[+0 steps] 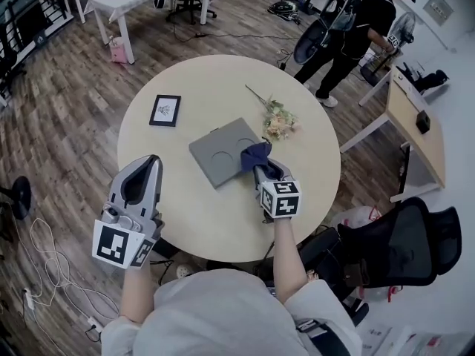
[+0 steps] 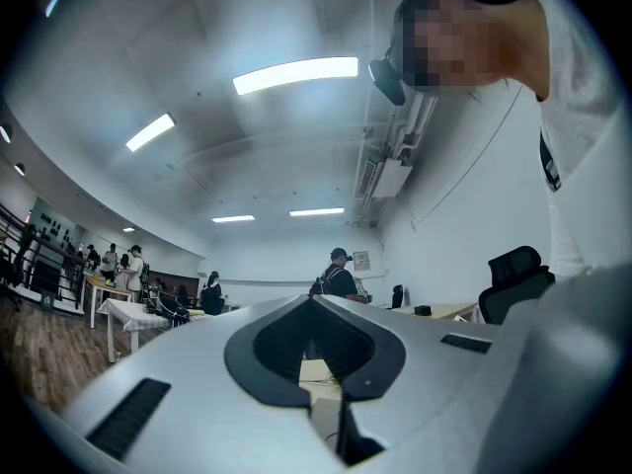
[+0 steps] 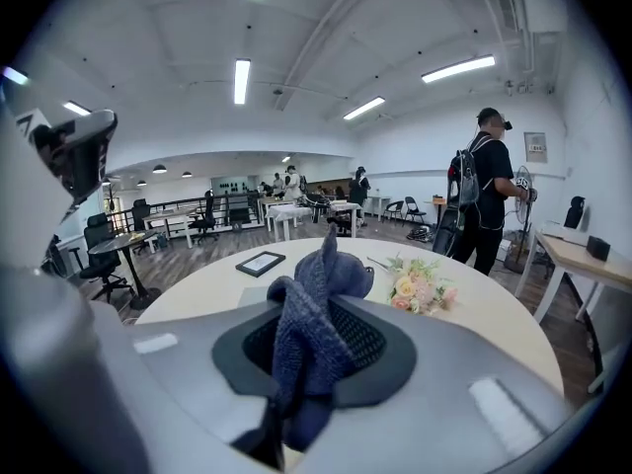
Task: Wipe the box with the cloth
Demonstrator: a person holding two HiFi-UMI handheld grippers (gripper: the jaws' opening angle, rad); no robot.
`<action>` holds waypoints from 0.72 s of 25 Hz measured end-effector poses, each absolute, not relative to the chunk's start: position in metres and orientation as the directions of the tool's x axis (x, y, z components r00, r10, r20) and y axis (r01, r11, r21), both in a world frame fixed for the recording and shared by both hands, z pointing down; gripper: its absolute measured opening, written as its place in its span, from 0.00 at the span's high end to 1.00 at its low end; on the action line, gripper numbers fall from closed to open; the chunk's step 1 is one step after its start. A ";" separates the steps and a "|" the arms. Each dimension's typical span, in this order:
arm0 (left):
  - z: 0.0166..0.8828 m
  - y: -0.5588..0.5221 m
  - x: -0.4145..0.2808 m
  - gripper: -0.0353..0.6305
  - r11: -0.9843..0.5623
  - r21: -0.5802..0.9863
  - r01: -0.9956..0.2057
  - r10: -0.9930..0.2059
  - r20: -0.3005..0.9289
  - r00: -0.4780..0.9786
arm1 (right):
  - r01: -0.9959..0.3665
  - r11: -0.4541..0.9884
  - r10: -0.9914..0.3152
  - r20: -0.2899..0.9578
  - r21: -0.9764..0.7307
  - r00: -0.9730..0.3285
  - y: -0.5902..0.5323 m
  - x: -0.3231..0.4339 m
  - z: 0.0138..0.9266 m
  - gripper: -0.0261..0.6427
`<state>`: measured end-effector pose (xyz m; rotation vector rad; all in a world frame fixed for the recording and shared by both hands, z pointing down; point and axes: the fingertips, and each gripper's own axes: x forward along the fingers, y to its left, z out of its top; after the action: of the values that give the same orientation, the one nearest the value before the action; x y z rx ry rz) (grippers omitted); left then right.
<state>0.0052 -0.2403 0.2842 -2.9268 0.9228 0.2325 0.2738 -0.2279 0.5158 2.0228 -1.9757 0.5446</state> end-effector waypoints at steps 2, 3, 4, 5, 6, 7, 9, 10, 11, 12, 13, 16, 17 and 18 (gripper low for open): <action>0.282 -0.239 0.004 0.94 -0.830 -0.017 -0.558 -0.547 -0.170 0.819 | -0.996 -0.047 -0.914 0.405 -0.079 0.011 -0.221 0.265 0.500 0.84; 0.282 -0.238 0.002 0.94 -0.835 -0.016 -0.550 -0.539 -0.174 0.824 | -0.996 -0.051 -0.921 0.389 -0.080 0.016 -0.216 0.261 0.493 0.84; 0.281 -0.236 0.001 0.94 -0.840 -0.014 -0.543 -0.532 -0.178 0.828 | -0.995 -0.055 -0.927 0.374 -0.079 0.022 -0.212 0.257 0.485 0.84; 0.280 -0.235 0.000 0.94 -0.844 -0.013 -0.536 -0.525 -0.181 0.831 | -0.995 -0.059 -0.932 0.360 -0.077 0.027 -0.207 0.252 0.478 0.84; 0.279 -0.234 -0.001 0.94 -0.848 -0.013 -0.530 -0.519 -0.183 0.835 | -0.995 -0.062 -0.938 0.346 -0.077 0.031 -0.203 0.248 0.472 0.84; 0.279 -0.233 -0.002 0.94 -0.852 -0.014 -0.524 -0.513 -0.185 0.838 | -0.995 -0.066 -0.943 0.331 -0.081 0.035 -0.198 0.244 0.467 0.84; 0.277 -0.230 -0.004 0.94 -0.858 -0.019 -0.514 -0.502 -0.189 0.844 | -0.993 -0.075 -0.951 0.304 -0.088 0.045 -0.188 0.236 0.456 0.84; 0.276 -0.228 -0.005 0.94 -0.860 -0.021 -0.509 -0.496 -0.192 0.847 | -0.993 -0.079 -0.955 0.293 -0.085 0.051 -0.183 0.232 0.451 0.84; 0.275 -0.226 -0.006 0.94 -0.863 -0.022 -0.504 -0.491 -0.195 0.849 | -0.994 -0.082 -0.958 0.283 -0.076 0.057 -0.178 0.229 0.446 0.84; 0.274 -0.223 -0.006 0.94 -0.867 -0.024 -0.499 -0.485 -0.198 0.852 | -0.994 -0.086 -0.960 0.273 -0.062 0.066 -0.173 0.226 0.441 0.84; 0.274 -0.221 -0.007 0.94 -0.870 -0.025 -0.493 -0.479 -0.201 0.855 | -0.995 -0.091 -0.961 0.264 -0.044 0.077 -0.167 0.223 0.436 0.84; 0.271 -0.214 -0.009 0.94 -0.878 -0.029 -0.477 -0.462 -0.206 0.863 | -0.993 -0.117 -0.964 0.239 0.011 0.116 -0.153 0.216 0.420 0.84; 0.270 -0.213 -0.010 0.94 -0.881 -0.029 -0.473 -0.457 -0.209 0.864 | -0.992 -0.125 -0.965 0.230 0.025 0.128 -0.149 0.213 0.415 0.84; 0.269 -0.211 -0.011 0.94 -0.883 -0.029 -0.469 -0.453 -0.212 0.866 | -0.991 -0.132 -0.966 0.220 0.037 0.137 -0.145 0.211 0.409 0.84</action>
<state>-0.0107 -0.2110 0.2691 -2.9574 0.7317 0.3066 0.2112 -0.1447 0.4093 2.2309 -1.9455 0.2124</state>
